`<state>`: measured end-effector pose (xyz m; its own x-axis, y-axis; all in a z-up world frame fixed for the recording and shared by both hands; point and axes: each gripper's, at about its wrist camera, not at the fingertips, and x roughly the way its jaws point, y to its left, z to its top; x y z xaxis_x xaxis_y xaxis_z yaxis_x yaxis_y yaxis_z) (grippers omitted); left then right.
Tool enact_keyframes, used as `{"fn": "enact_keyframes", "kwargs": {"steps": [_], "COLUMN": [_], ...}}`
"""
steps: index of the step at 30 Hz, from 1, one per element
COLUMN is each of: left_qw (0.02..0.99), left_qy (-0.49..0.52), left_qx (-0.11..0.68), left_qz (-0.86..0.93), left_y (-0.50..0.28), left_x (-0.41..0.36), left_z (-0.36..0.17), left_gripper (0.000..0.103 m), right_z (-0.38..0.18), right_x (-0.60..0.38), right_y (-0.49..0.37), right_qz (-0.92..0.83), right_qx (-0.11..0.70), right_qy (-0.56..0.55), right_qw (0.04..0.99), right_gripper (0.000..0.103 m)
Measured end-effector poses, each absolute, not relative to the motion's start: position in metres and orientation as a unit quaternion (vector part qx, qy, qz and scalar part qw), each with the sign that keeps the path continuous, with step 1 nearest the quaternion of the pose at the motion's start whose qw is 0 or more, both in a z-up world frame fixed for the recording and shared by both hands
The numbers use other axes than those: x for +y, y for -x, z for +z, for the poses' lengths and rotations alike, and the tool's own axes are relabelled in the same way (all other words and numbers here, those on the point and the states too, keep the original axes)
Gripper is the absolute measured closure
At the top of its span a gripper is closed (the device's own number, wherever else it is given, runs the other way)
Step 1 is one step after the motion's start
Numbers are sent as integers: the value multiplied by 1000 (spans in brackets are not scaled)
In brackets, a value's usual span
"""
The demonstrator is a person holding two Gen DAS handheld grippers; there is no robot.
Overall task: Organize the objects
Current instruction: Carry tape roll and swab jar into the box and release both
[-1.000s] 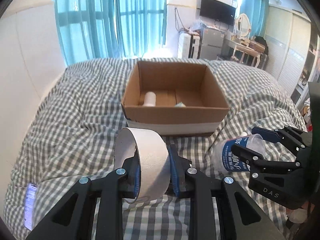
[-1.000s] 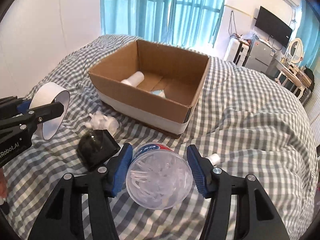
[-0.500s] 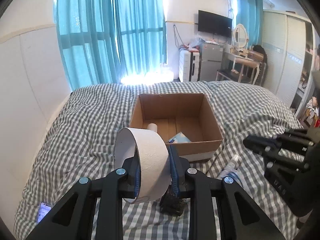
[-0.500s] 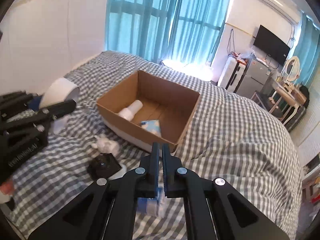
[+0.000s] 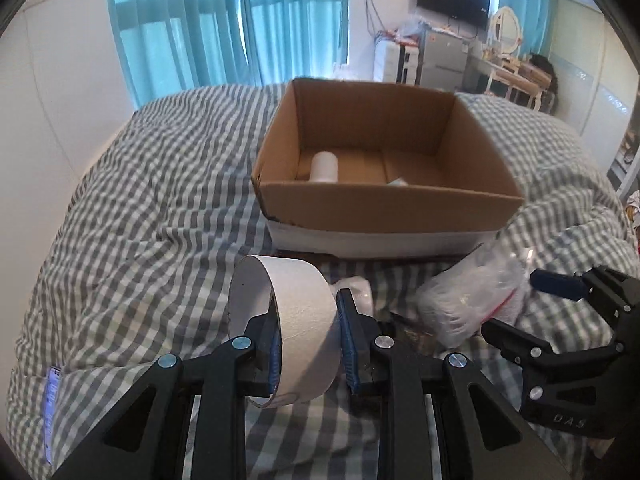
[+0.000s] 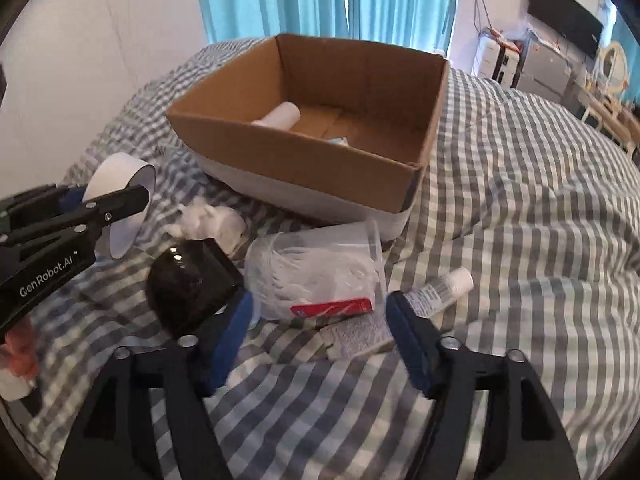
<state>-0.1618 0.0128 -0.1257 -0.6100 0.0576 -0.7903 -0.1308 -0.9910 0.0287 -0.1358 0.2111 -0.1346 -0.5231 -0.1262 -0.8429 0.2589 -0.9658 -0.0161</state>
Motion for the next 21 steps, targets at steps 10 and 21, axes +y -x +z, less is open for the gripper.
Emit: {"fn": "enact_keyframes", "kwargs": {"steps": [10,21], "left_qw": [58,61], "left_qy": [458,463], "left_qx": [34,29], "left_qz": [886,884], "left_y": [179,179], "left_x": [6,4], "left_z": [-146,-151], "left_gripper": [78,78], "right_z": [-157,-163], "right_x": [186,186], "right_y": [158,162], "right_qz": [-859,-864], "right_qx": [123,117], "right_qy": [-485,-483], "right_qw": [106,82], "right_gripper": [15,15]}}
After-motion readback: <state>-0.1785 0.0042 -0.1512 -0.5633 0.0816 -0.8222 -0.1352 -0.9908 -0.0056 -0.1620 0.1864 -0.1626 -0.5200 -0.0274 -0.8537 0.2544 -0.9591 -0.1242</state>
